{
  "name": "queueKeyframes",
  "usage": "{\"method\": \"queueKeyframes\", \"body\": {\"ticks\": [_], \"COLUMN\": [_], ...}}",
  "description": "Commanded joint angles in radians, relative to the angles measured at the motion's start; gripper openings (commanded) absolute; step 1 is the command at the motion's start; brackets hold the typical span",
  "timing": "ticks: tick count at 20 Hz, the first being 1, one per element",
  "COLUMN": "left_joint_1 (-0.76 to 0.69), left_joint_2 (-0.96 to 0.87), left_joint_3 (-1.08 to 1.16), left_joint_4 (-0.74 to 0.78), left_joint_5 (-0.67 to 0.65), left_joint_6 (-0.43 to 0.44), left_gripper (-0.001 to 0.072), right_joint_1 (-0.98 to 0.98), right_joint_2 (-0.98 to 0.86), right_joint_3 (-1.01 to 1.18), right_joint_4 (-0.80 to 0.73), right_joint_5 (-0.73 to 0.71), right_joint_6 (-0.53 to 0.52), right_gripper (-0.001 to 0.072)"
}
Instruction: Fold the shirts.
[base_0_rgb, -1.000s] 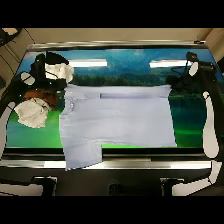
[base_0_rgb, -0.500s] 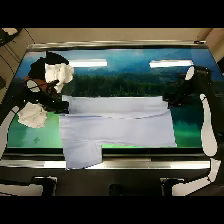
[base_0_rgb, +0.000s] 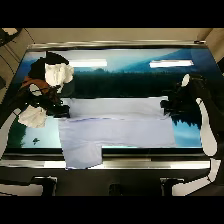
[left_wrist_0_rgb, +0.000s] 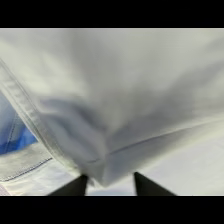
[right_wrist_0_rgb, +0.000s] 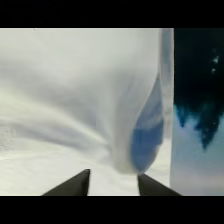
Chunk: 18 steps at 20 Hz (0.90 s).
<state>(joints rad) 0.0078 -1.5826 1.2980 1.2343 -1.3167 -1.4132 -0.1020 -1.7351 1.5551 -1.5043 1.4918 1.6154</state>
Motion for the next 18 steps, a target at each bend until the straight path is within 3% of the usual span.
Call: {"method": "queueKeyframes", "body": {"ticks": [1, 4, 7, 13, 18], "left_joint_1": [0.023, 0.102, 0.185, 0.223, 0.218], "left_joint_2": [0.002, 0.037, 0.124, 0.438, 0.512], "left_joint_3": [0.021, 0.069, -0.024, -0.589, -0.790], "left_joint_4": [0.001, 0.000, -0.011, -0.026, -0.143], "left_joint_5": [-0.017, -0.101, -0.168, -0.078, -0.010], "left_joint_6": [0.000, 0.000, 0.000, 0.046, 0.090], "left_gripper": [0.0553, 0.0549, 0.0539, 0.0539, 0.0539], "right_joint_1": [-0.002, -0.065, -0.217, -0.349, -0.349], "right_joint_2": [0.015, 0.093, 0.153, 0.192, 0.192], "right_joint_3": [0.003, 0.015, 0.014, -0.021, -0.034], "right_joint_4": [-0.034, -0.072, -0.043, 0.026, 0.061], "right_joint_5": [0.016, 0.077, 0.212, 0.227, 0.200], "right_joint_6": [-0.012, -0.019, -0.018, -0.011, -0.019], "right_gripper": [0.0521, 0.0519, 0.0517, 0.0517, 0.0516]}}
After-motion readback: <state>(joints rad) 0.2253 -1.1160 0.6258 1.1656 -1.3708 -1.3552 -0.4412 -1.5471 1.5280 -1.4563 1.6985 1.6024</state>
